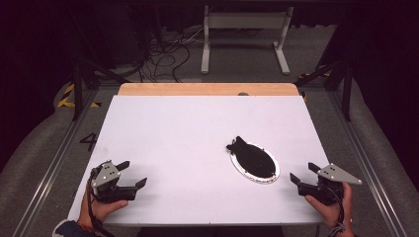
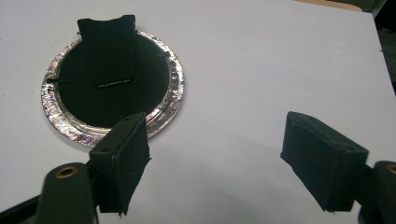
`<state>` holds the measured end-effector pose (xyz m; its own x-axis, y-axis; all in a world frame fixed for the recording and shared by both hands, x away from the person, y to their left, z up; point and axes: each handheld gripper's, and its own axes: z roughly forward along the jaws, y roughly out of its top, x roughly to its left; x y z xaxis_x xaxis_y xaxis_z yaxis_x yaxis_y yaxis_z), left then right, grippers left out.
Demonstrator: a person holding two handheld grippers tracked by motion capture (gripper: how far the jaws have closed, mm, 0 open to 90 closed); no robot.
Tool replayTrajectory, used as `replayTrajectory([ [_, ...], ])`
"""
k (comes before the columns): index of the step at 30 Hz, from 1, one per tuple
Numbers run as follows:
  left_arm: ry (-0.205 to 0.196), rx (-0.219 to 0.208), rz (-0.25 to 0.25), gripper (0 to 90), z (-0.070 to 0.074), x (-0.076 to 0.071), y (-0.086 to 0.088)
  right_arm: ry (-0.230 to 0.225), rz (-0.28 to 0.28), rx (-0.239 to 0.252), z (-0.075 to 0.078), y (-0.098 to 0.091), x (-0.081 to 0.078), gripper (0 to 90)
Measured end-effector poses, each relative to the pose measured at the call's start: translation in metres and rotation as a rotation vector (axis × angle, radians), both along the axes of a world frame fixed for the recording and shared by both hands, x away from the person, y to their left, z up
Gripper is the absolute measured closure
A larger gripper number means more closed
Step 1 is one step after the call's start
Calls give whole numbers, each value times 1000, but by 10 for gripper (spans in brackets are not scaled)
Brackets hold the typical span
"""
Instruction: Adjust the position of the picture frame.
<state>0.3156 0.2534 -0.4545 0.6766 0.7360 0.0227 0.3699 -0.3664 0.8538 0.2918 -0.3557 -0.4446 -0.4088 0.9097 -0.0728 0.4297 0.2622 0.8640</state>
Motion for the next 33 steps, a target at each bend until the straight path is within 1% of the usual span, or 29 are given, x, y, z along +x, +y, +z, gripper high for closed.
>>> replayTrajectory([
  [2, -9, 31, -5, 137, -1, 1, -1, 2, -1, -5, 0, 0, 1, 204],
  [3, -12, 37, -4, 137, -1, 1, -2, 5, -2, -1, -1, -1, 1, 193],
  [6, -15, 42, -8, 137, -2, 0, -1, 9, -6, -7, -2, 0, 2, 192],
  [8, -9, 40, -11, 136, -3, 2, -1, 6, -6, -20, -2, 1, 2, 192],
  [10, -4, 48, -10, 137, -5, 2, -1, 9, -2, -27, -1, 3, 4, 204],
  [13, 1, 50, -6, 138, -6, 3, -1, 6, -1, -38, 0, 5, 5, 290],
  [14, 1, 48, -3, 135, -6, 4, -1, 7, -3, -41, 0, 5, 6, 347],
  [15, -2, 46, -1, 136, -5, 5, -1, 13, -5, -50, 0, 5, 8, 434],
  [17, -10, 52, 11, 154, -5, 5, -1, 27, -9, -38, -1, 6, 12, 510],
  [18, -10, 45, 15, 159, -5, 5, -1, 39, -9, -39, -2, 6, 15, 560],
  [19, -7, 42, 15, 162, -5, 5, -1, 42, -4, -42, -2, 6, 17, 598],
  [22, -7, 52, 11, 218, -5, 5, -1, 56, -11, -57, -3, 7, 24, 694],
  [23, 1, 52, 7, 238, -5, 6, -2, 61, -14, -58, -4, 8, 26, 716],
  [24, 1, 52, 7, 280, -5, 6, -2, 61, -14, -58, -4, 8, 26, 716],
  [25, 15, 69, 11, 350, -6, 7, -4, 74, -11, -67, -5, 9, 31, 747],
  [27, 19, 77, 11, 415, -6, 8, -4, 74, -11, -72, -5, 9, 33, 760],
  [28, 19, 74, 11, 415, -5, 8, -5, 76, -11, -75, -5, 9, 35, 770],
  [29, 19, 70, 11, 457, -5, 8, -5, 81, -12, -79, -6, 9, 38, 772],
  [30, 16, 59, -1, 501, -4, 9, -5, 86, -12, -77, -7, 9, 39, 773],
  [32, 21, 38, -15, 589, -2, 11, -8, 94, -3, -68, -7, 8, 42, 815],
  [33, 24, 33, -37, 634, -1, 14, -10, 98, -2, -66, -7, 7, 42, 828],
])
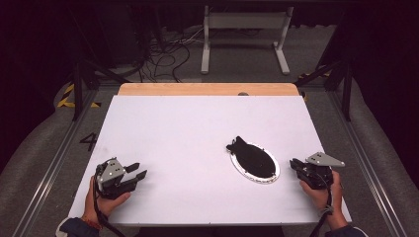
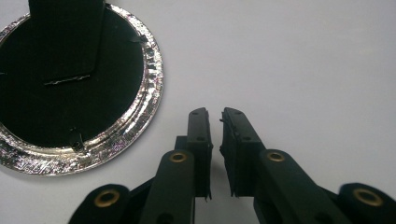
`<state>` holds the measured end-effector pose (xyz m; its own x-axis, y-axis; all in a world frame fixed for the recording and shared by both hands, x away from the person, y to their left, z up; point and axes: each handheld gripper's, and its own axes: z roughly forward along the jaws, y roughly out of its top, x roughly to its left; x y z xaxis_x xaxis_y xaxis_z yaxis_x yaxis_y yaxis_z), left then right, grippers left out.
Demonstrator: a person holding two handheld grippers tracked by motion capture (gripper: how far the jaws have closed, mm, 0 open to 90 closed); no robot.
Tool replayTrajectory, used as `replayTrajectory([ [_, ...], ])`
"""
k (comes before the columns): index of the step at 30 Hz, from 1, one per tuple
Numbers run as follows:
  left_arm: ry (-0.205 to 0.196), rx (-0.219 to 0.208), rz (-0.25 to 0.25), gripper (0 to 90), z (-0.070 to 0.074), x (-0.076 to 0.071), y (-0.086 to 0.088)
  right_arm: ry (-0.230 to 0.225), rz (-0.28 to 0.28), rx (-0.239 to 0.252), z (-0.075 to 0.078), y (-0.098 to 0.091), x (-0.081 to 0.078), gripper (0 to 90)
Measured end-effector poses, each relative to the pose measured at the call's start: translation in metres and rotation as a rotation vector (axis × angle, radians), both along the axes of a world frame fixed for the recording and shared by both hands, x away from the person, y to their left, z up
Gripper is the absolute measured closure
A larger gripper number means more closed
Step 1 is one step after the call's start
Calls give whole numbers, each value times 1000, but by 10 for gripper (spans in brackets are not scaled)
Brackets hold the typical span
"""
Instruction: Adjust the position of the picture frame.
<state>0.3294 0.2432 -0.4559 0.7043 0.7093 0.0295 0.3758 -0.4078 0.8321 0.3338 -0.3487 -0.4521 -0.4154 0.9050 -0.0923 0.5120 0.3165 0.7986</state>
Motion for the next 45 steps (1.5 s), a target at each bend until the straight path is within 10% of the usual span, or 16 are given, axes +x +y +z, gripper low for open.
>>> replayTrajectory([
  [7, -2, 29, -130, 896, 6, 24, -35, 38, 67, 33, 0, 2, -12, 900],
  [14, -11, 6, -183, 900, 20, 52, -65, 46, 107, 22, 0, 11, -19, 900],
  [25, -11, 31, -349, 900, 44, 105, -159, 65, 207, 33, 0, 26, -33, 900],
  [45, 58, 134, -451, 900, 28, 169, -303, 92, 351, -17, -6, 50, -41, 900],
])
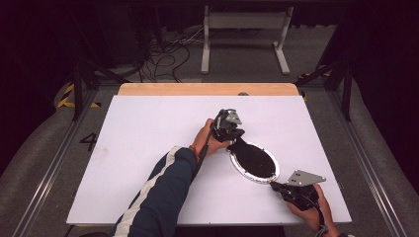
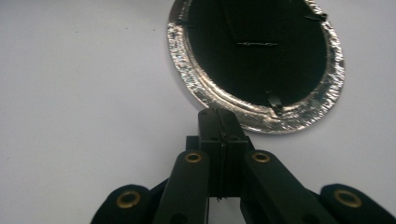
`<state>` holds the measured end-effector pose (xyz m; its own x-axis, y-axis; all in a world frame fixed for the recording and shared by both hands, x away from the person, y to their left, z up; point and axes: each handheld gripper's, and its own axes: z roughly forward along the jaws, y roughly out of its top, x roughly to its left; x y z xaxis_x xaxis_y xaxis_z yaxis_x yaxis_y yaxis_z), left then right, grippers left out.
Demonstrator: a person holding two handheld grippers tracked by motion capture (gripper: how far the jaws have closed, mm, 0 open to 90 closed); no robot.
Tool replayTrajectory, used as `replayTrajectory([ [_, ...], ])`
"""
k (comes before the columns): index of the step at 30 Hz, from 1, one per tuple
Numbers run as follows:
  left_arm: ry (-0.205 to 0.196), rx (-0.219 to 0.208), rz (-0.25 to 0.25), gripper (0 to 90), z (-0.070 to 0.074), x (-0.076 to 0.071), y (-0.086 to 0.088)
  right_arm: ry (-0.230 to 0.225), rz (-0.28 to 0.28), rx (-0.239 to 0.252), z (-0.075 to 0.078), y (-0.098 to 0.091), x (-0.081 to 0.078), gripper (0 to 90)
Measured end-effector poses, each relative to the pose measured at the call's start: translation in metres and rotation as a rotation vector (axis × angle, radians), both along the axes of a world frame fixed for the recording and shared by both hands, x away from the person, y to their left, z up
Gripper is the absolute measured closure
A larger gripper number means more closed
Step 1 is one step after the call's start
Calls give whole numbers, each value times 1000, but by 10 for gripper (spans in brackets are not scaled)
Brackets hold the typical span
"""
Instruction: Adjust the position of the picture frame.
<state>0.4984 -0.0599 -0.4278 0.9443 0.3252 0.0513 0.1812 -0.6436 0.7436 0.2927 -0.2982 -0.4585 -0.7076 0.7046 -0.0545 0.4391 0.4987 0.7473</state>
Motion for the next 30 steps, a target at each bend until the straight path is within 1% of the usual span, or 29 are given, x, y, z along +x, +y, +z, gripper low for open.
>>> replayTrajectory([
  [2, -5, 25, -4, 900, -3, 2, -9, -1, 4, -1, 0, 1, 0, 900],
  [4, -9, 49, 3, 900, -8, 4, -17, -2, 5, -1, 0, 0, 1, 900],
  [6, 1, 77, 13, 900, -14, 5, -23, -3, 4, -1, 0, 1, 1, 900],
  [7, 0, 88, 9, 900, -15, 6, -24, -6, 6, -2, 0, 1, 1, 900],
  [8, 10, 108, 7, 900, -19, 5, -26, -5, 5, -4, 0, 1, 1, 900],
  [9, 11, 115, 3, 900, -21, 5, -27, -7, 6, -4, 0, 1, 1, 900],
  [10, 11, 115, 3, 900, -21, 5, -27, -7, 6, -5, 0, 1, 1, 900],
  [11, 27, 99, 5, 900, -21, 5, -26, -9, 1, -6, 0, 1, 1, 900],
  [13, 31, 110, 2, 900, -20, 5, -25, -9, -5, -7, 0, 1, 2, 900],
  [15, 17, 143, -13, 900, -18, 3, -25, -8, -15, -3, -1, 0, 3, 900],
  [16, 2, 164, -22, 900, -17, 2, -26, -8, -19, -1, -1, 0, 3, 900],
  [19, -1, 196, -33, 900, -16, 1, -26, -10, -29, -3, -1, 0, 4, 900],
  [22, 7, 206, -47, 900, -15, 1, -23, -14, -36, -6, -1, 1, 4, 900],
  [23, 15, 202, -47, 900, -15, 0, -20, -14, -39, -7, -1, 2, 4, 900],
  [26, 22, 188, -48, 900, -17, -4, -8, -14, -45, -8, -1, 1, 5, 900],
  [27, 27, 178, -44, 900, -17, -5, -4, -14, -48, -6, -1, 1, 5, 900],
  [29, 51, 158, -43, 900, -18, -7, 5, -15, -56, -5, -1, 1, 6, 900],
  [30, 51, 157, -37, 900, -19, -9, 9, -15, -61, -7, -1, 1, 7, 900],
])
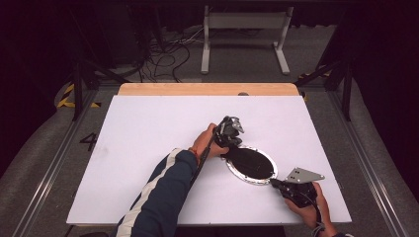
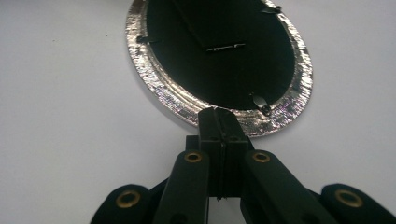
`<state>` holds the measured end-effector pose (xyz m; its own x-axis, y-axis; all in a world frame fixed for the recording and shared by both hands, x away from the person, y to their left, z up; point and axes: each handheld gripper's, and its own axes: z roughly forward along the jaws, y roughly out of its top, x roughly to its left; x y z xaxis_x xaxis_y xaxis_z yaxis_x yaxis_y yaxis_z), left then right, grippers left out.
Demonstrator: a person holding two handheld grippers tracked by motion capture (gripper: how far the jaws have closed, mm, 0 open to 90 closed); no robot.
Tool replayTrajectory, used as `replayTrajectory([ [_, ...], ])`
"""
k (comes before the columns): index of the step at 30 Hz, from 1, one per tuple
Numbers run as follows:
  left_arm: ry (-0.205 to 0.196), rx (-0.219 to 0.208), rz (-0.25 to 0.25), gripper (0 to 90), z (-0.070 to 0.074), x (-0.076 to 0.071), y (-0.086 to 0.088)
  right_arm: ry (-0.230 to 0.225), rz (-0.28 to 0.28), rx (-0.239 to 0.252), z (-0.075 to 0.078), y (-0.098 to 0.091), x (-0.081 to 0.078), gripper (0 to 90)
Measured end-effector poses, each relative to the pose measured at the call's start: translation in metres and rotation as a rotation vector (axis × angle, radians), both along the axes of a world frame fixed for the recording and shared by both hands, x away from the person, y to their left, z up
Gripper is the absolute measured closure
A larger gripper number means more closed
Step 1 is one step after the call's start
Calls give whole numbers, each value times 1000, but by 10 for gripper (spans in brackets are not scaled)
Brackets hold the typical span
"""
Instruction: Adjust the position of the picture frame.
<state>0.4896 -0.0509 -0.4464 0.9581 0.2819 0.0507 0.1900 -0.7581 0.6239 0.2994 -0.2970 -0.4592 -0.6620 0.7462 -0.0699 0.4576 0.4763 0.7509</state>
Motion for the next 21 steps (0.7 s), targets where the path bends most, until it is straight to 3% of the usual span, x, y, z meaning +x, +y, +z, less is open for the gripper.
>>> replayTrajectory([
  [14, 3, -34, 14, 900, -4, -25, 40, 10, -29, 3, 1, 3, 13, 900],
  [18, 29, -59, 30, 900, -6, -30, 53, 23, -35, 13, 1, 4, 19, 900],
  [21, 16, -56, 31, 900, -6, -35, 58, 24, -38, 7, 2, 7, 24, 900],
])
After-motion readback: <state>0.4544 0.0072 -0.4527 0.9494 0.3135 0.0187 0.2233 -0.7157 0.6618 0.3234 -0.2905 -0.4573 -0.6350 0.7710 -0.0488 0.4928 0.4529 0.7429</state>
